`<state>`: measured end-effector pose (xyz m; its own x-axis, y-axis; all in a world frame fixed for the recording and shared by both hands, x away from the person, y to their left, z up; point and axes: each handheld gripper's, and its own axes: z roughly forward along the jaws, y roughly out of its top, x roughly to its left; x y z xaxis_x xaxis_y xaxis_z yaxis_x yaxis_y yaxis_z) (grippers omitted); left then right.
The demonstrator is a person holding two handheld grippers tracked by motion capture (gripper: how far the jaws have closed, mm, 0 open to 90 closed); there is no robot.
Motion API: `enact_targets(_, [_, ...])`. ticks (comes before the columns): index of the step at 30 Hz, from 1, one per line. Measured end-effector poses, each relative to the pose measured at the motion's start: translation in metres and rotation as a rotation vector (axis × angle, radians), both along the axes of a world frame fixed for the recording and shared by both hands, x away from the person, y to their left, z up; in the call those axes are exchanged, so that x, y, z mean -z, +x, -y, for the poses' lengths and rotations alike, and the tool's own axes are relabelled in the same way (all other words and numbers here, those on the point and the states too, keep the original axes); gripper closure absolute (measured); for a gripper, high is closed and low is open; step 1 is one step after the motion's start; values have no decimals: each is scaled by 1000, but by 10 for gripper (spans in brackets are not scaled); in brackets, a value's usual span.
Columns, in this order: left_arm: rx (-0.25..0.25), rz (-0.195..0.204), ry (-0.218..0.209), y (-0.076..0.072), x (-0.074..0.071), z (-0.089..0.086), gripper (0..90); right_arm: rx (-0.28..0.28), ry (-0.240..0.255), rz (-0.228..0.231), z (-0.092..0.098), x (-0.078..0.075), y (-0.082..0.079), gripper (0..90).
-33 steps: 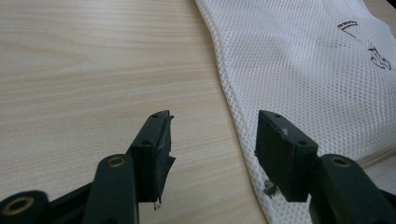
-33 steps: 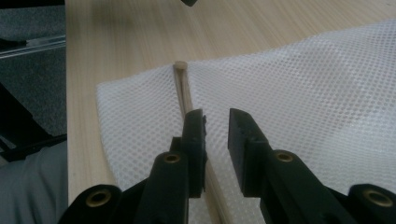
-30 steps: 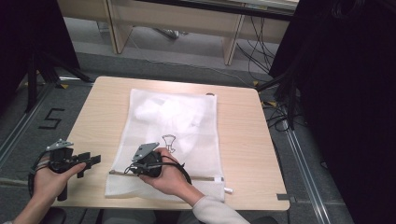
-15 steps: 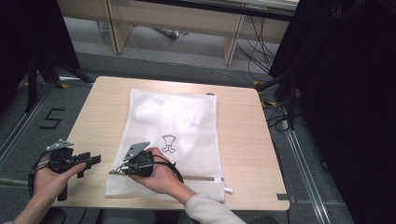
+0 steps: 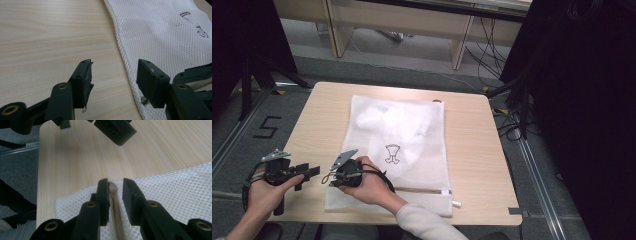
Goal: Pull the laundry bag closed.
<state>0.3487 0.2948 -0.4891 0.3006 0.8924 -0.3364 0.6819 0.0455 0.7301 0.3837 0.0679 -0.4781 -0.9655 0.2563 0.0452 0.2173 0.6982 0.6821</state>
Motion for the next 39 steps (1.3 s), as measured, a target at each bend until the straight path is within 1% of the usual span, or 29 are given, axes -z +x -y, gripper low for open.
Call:
enact_targets(3, [1, 0, 0, 0, 0, 0, 453, 6, -8, -15, -5, 2, 1, 761])
enact_targets(4, [1, 1, -1, 0, 0, 0, 453, -1, -13, -12, -6, 3, 3, 760])
enact_targets(5, [1, 3, -1, 0, 0, 0, 453, 5, -16, -18, -8, 5, 3, 760])
enact_targets(8, [-1, 2, -2, 0, 0, 0, 453, 5, -14, -21, -10, 7, 5, 760])
enact_targets(11, [-1, 3, -1, 0, 0, 0, 453, 3, -25, -25, -11, 9, 6, 758])
enact_targets(12, [-2, 3, -2, 0, 0, 0, 453, 12, -22, -41, -13, 11, 6, 758])
enact_targets(16, [-7, 4, -2, 0, -1, 0, 453, 6, -28, -46, -15, 13, 7, 759])
enact_targets(18, [-7, 4, -2, -1, -1, 0, 453, -2, -32, -43, -17, 16, 7, 769])
enact_targets(20, [-8, 4, -2, -1, -1, -1, 453, 3, -35, -55, -17, 18, 6, 801])
enact_targets(21, [-9, 5, -3, -1, -1, -1, 454, -2, -40, -51, -17, 17, 7, 816])
enact_targets(22, [-8, 4, -4, -1, -1, -1, 454, 0, -23, -51, -16, 17, 7, 819])
enact_targets(24, [-8, 4, -4, -1, -1, -1, 454, 2, -25, -57, -16, 15, 6, 819])
enact_targets(25, [-8, 4, -5, -1, -1, -1, 454, -4, -28, -43, -15, 14, 7, 819])
enact_targets(26, [-7, 2, -8, -1, -1, -1, 455, 0, -12, -55, -14, 13, 7, 820])
enact_targets(27, [-8, 4, -14, -1, -2, -1, 459, 5, -14, -45, -13, 10, 7, 820])
enact_targets(28, [-7, 7, -24, -2, -3, -1, 461, 8, -5, -46, -12, 8, 8, 820])
enact_targets(29, [-3, 11, -36, -3, -4, -2, 463, 13, 13, -56, -10, 2, 7, 820])
enact_targets(30, [-2, 15, -43, -5, -6, -2, 463, 13, 13, -56, -10, 2, 7, 820])
enact_targets(32, [6, 20, -54, -8, -11, -2, 464, 9, 27, -44, -9, -3, 9, 820])
enact_targets(33, [10, 26, -65, -10, -13, -2, 471, 20, 35, -52, -9, -5, 8, 820])
enact_targets(36, [26, 39, -86, -17, -19, -2, 484, 19, 38, -51, -8, -10, 9, 820])
enact_targets(37, [38, 42, -85, -19, -20, -1, 502, 15, 36, -46, -7, -10, 11, 820])
enact_targets(38, [47, 44, -91, -20, -20, 0, 516, 23, 35, -54, -7, -11, 11, 820])
enact_targets(39, [72, 35, -92, -21, -20, 1, 526, 27, 40, -59, -7, -11, 11, 820])
